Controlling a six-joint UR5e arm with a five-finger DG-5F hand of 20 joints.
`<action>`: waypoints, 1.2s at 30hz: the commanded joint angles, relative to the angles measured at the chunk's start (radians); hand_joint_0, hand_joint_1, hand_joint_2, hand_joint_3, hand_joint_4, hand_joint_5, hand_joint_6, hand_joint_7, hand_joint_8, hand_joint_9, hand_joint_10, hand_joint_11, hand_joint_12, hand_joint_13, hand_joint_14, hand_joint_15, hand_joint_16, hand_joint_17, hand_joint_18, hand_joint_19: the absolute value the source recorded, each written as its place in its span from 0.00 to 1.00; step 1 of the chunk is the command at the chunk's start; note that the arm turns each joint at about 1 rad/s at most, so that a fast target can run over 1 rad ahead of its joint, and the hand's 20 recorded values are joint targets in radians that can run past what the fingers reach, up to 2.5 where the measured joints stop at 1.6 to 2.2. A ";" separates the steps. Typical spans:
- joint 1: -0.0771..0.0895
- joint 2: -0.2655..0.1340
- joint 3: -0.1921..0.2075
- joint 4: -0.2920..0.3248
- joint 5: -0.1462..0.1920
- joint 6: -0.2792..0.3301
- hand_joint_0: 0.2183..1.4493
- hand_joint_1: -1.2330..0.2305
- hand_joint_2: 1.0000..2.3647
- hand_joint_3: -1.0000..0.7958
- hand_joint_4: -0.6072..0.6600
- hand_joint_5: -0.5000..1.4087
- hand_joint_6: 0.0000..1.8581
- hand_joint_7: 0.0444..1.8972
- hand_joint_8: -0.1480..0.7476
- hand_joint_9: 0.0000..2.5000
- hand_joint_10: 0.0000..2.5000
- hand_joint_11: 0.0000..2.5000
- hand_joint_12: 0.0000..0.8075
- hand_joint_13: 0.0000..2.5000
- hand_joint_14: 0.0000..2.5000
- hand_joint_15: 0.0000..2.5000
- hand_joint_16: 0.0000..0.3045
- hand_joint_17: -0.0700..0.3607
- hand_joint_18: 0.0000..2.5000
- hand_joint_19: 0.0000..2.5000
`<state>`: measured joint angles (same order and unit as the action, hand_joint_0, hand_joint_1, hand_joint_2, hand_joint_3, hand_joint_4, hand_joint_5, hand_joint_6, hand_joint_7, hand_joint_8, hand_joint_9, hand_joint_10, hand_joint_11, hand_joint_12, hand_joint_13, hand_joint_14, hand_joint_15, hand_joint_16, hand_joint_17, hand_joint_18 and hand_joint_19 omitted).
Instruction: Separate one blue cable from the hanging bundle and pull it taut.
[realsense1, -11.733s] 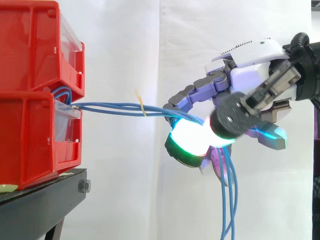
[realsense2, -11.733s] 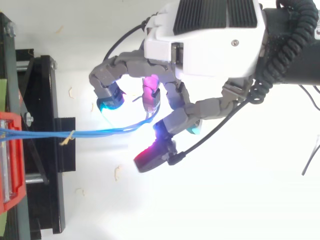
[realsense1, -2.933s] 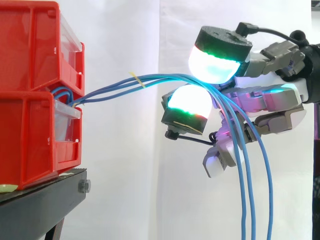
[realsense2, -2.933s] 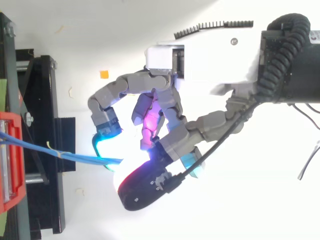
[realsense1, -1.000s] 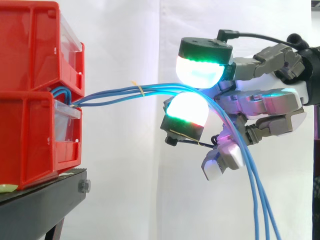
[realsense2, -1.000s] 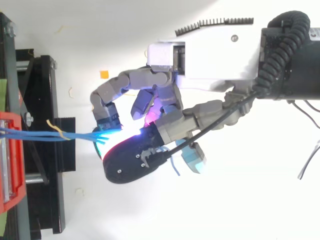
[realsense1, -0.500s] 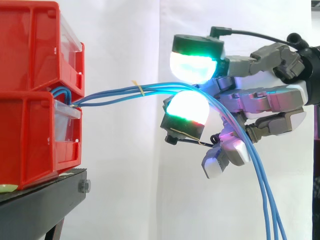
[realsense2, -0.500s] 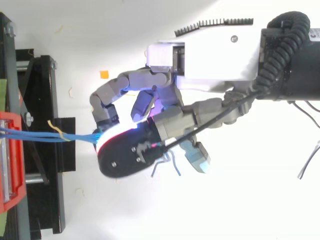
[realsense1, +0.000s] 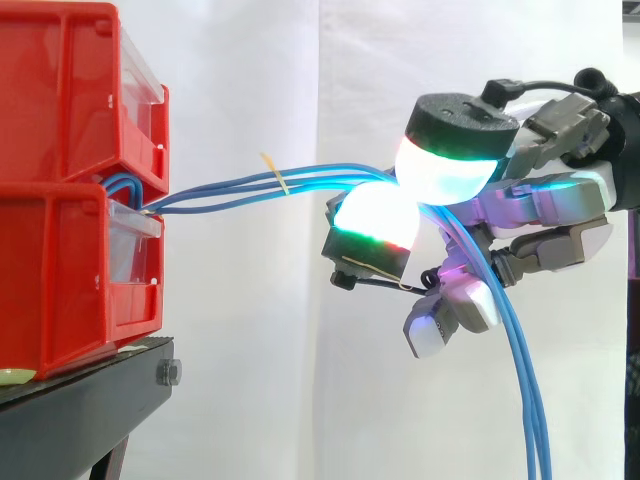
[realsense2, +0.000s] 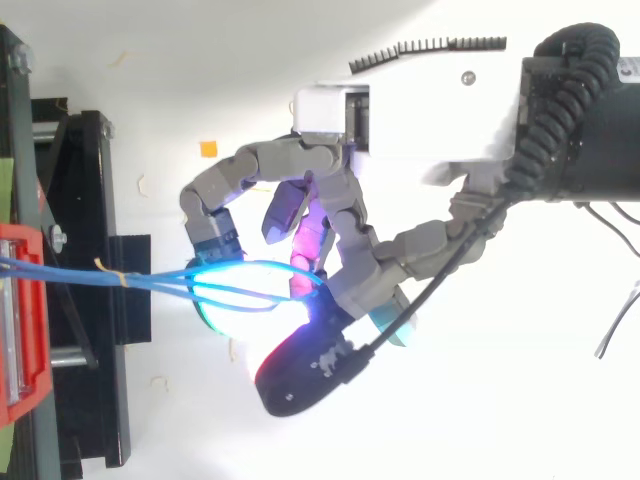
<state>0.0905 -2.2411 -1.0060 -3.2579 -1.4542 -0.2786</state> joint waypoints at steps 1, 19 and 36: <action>0.000 0.000 0.000 -0.002 0.000 0.001 0.25 0.25 0.00 0.28 0.53 0.33 0.27 0.70 0.31 0.75 0.01 0.13 0.28 0.48 0.01 0.16 0.16 0.42 0.26 0.20; 0.000 0.000 0.000 -0.003 0.000 0.003 0.38 0.44 0.01 0.32 0.51 0.33 0.27 0.70 0.25 0.78 0.01 0.14 0.27 0.49 0.01 0.16 0.15 0.40 0.26 0.22; 0.000 0.000 0.000 0.001 -0.002 -0.001 0.16 0.21 0.00 0.28 0.55 0.33 0.27 0.70 0.31 0.77 0.00 0.11 0.32 0.49 0.01 0.14 0.19 0.46 0.29 0.19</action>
<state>0.0902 -2.2411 -1.0062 -3.2574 -1.4554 -0.2787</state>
